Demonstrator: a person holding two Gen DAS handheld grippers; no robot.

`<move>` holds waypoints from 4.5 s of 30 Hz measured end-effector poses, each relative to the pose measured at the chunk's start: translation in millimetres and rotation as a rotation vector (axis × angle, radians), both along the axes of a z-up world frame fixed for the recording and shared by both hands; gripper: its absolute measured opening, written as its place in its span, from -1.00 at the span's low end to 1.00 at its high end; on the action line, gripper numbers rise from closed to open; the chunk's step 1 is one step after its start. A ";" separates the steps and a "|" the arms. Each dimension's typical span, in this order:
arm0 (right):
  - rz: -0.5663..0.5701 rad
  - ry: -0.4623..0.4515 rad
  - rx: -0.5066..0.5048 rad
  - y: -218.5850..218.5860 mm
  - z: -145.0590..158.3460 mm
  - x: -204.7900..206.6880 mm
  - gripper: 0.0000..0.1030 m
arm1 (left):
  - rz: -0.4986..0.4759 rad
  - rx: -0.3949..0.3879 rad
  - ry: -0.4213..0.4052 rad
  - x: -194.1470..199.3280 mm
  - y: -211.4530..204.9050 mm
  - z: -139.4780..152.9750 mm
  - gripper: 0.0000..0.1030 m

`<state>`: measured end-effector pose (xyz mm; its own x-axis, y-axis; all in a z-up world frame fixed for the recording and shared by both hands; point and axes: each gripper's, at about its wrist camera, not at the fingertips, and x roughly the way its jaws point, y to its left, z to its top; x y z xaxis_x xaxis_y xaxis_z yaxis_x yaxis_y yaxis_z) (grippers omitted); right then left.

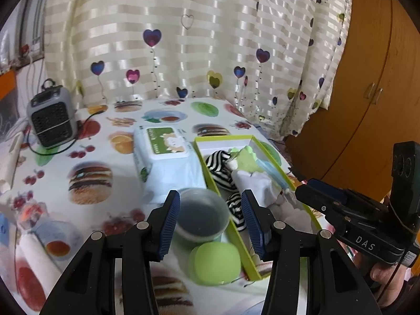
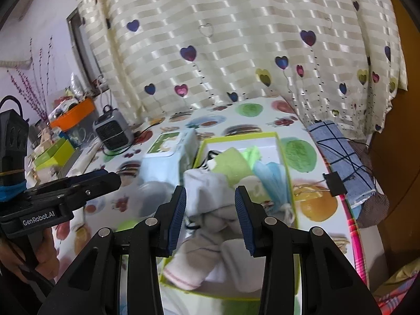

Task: Organize soft objects
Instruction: 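Move both open tools back over the pile, then close the left tool on the white rolled cloth, then grasp the pink wrapped packet with the right tool while the left tool holds the white roll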

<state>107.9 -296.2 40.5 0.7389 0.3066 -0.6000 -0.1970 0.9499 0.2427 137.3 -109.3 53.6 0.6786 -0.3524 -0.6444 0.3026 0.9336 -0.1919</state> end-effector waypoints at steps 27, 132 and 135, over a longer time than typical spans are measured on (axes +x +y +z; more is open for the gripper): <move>0.224 -0.052 -0.022 96.1 5.8 -19.1 -0.02 | 0.204 0.003 -0.011 -42.8 85.2 -12.8 -0.07; 0.681 0.145 -0.206 367.4 -80.6 92.7 -0.26 | 0.546 -0.096 0.130 -53.7 257.2 -103.4 -0.54; 0.669 0.135 -0.189 357.0 -73.5 86.7 -0.26 | 0.547 -0.091 0.126 -56.0 255.2 -100.8 -0.54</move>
<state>194.6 60.8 -33.0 0.3442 0.5503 -0.7607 -0.7327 0.6641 0.1488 81.3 145.8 -47.2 0.6980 -0.0290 -0.7155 -0.2507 0.9261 -0.2821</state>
